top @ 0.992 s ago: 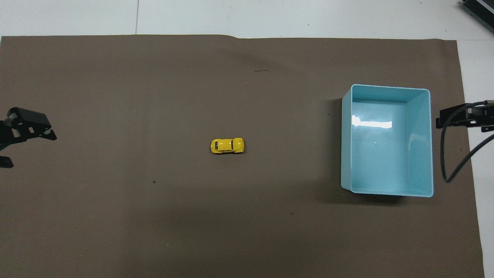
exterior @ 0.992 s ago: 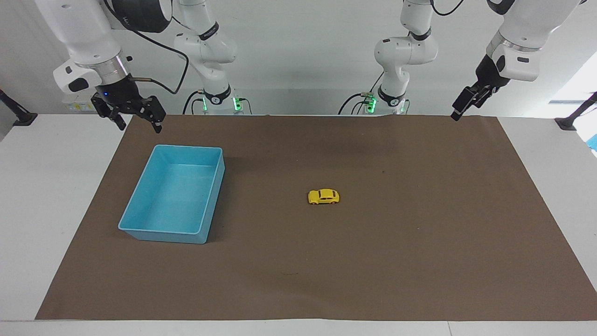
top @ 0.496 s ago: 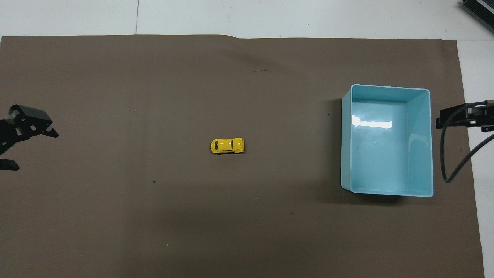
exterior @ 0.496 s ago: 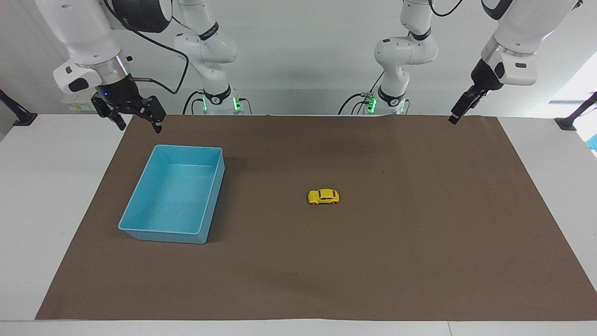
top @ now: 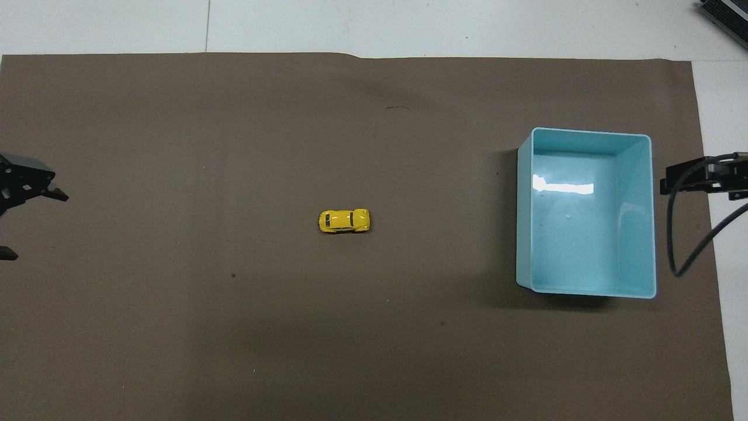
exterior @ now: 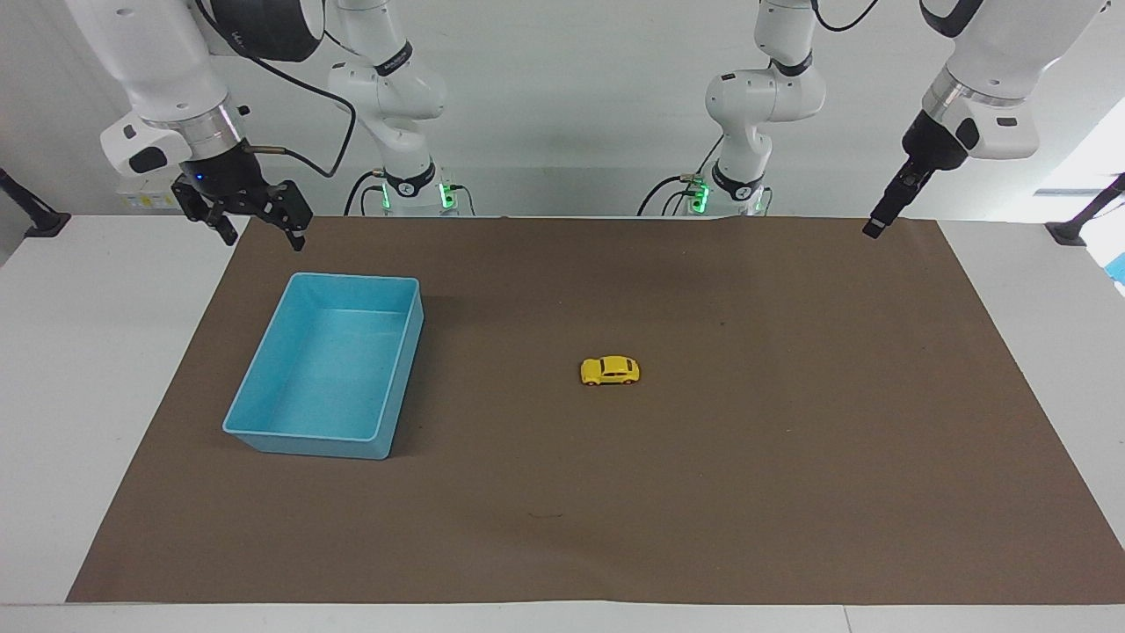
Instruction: Wind up and store yellow beetle car
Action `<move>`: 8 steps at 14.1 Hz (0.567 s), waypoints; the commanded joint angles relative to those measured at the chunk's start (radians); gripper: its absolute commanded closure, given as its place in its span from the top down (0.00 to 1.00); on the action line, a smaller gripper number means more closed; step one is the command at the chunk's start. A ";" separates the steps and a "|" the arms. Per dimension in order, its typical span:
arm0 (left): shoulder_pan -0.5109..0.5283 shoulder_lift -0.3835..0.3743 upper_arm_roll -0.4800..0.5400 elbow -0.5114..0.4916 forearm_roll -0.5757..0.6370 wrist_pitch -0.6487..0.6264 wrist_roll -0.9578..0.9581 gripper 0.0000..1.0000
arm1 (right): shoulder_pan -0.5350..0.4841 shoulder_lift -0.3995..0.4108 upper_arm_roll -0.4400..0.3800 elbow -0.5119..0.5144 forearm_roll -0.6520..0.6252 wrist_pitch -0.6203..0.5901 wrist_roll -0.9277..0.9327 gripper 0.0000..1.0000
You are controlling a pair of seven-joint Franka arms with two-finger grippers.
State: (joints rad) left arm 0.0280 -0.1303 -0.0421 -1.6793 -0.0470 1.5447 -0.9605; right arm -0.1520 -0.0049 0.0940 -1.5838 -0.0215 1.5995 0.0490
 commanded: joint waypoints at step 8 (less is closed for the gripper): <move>-0.055 -0.018 -0.024 -0.026 -0.021 0.078 -0.573 1.00 | -0.011 -0.021 0.003 -0.022 0.020 -0.001 -0.014 1.00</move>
State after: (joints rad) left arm 0.0143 -0.1303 -0.0738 -1.6794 -0.0563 1.5936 -1.4769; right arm -0.1520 -0.0049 0.0939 -1.5838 -0.0214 1.5995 0.0490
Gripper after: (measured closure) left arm 0.000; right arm 0.000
